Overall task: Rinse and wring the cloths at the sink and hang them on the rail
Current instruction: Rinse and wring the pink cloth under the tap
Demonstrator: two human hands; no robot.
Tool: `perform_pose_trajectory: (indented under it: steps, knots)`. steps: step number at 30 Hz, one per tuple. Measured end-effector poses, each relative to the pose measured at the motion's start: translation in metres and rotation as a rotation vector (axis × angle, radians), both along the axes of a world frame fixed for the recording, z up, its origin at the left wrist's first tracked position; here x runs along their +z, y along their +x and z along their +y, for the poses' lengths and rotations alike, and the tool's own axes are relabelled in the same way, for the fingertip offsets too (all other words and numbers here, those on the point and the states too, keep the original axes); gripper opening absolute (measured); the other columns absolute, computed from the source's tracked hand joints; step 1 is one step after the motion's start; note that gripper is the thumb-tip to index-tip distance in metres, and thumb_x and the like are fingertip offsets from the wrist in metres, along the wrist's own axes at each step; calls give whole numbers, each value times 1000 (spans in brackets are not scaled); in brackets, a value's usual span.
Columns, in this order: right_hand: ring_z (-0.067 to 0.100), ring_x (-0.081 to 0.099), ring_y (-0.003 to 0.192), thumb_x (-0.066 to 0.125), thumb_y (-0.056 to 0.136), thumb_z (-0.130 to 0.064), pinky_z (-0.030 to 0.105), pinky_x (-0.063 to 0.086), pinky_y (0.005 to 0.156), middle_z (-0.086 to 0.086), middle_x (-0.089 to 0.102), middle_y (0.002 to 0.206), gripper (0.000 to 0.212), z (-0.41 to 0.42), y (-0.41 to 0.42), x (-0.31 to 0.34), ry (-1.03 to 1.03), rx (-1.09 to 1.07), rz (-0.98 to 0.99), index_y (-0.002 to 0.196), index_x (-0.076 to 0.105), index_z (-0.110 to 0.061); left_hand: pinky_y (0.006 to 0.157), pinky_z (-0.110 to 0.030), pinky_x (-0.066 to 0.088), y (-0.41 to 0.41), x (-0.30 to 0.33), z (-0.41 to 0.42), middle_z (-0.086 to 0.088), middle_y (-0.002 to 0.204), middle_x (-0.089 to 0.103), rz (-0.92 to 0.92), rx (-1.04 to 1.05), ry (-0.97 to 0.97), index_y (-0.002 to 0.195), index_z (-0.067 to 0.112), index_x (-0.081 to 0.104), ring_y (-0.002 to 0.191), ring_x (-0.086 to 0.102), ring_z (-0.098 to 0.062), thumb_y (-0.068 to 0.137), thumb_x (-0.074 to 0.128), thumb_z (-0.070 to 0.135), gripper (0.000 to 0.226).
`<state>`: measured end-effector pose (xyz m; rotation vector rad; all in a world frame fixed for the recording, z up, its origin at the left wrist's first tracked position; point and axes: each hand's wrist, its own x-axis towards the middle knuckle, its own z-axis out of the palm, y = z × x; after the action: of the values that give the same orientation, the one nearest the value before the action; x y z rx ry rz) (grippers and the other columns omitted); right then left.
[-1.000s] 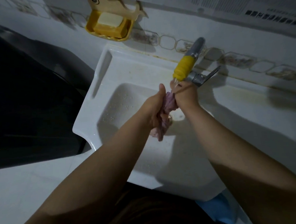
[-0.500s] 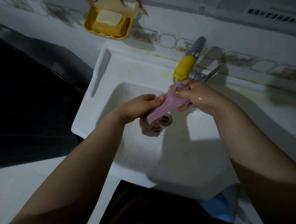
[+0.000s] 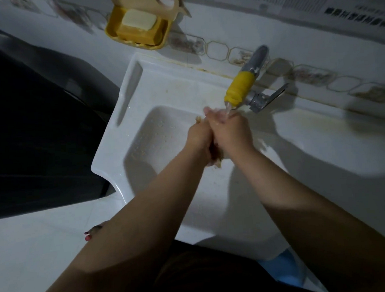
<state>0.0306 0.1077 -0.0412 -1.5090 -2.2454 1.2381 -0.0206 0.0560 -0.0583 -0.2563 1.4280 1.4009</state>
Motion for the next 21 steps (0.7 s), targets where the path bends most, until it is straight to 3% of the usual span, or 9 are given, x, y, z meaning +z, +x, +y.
perform_pose_trajectory:
  steps: [4,6,7,8,10,11,15,19,21]
  knots:
    - [35,63,78,49,96,-34,35,43,63,16,60,69,44,5,-10,-4,1,-119,110,58,45,-13,60,-38,49,-4,8,5,-14,72,59,158,-67,-145,91,-1,63,61,57,-30,98,42,26,34]
    - [35,63,81,47,96,-36,39,49,71,20,66,76,39,-15,-11,-4,24,-50,165,69,57,-11,78,-36,51,-17,10,6,-13,98,65,315,-167,-188,114,1,59,90,63,-31,99,44,25,33]
    - [36,64,83,46,96,-37,42,50,74,21,67,80,39,-18,-10,-2,49,-29,153,74,61,-9,87,-38,48,-16,7,7,-13,105,65,343,-226,-211,113,3,60,101,62,-31,98,45,24,29]
    - [34,64,83,46,96,-36,43,50,75,21,68,82,39,-12,-9,-3,55,-50,117,75,62,-8,88,-42,49,-10,10,5,-15,98,65,252,-159,-196,101,4,63,99,63,-34,97,48,23,25]
    - [18,65,69,49,95,-28,40,51,73,12,66,70,34,14,-7,-7,-67,-169,108,66,54,-10,66,-50,53,6,16,4,-14,68,57,92,-140,-148,66,9,59,66,59,-33,94,48,26,35]
    - [9,62,60,50,93,-24,40,51,73,6,63,63,34,23,-7,-7,-154,-218,127,62,50,-12,55,-42,50,10,13,3,-12,61,52,43,-134,-161,58,11,55,54,52,-28,93,47,28,40]
    - [32,63,78,48,92,-36,39,48,71,14,65,72,41,-9,-15,-4,-20,-150,131,64,58,-7,67,-29,46,-7,12,2,-9,71,60,230,-125,-142,77,8,60,70,59,-24,95,42,30,34]
    - [27,61,71,45,87,-45,31,45,65,7,64,66,45,6,-8,-10,18,-195,100,60,57,-11,54,-26,33,-5,14,-14,-10,58,46,51,-306,-97,62,14,51,54,45,-19,96,42,29,38]
    - [21,53,68,48,91,-31,28,38,64,-2,51,57,41,26,-1,-12,-31,-198,101,52,46,-17,54,-27,31,-4,18,-21,-13,58,49,93,-445,-94,66,11,57,49,44,-20,94,45,28,35]
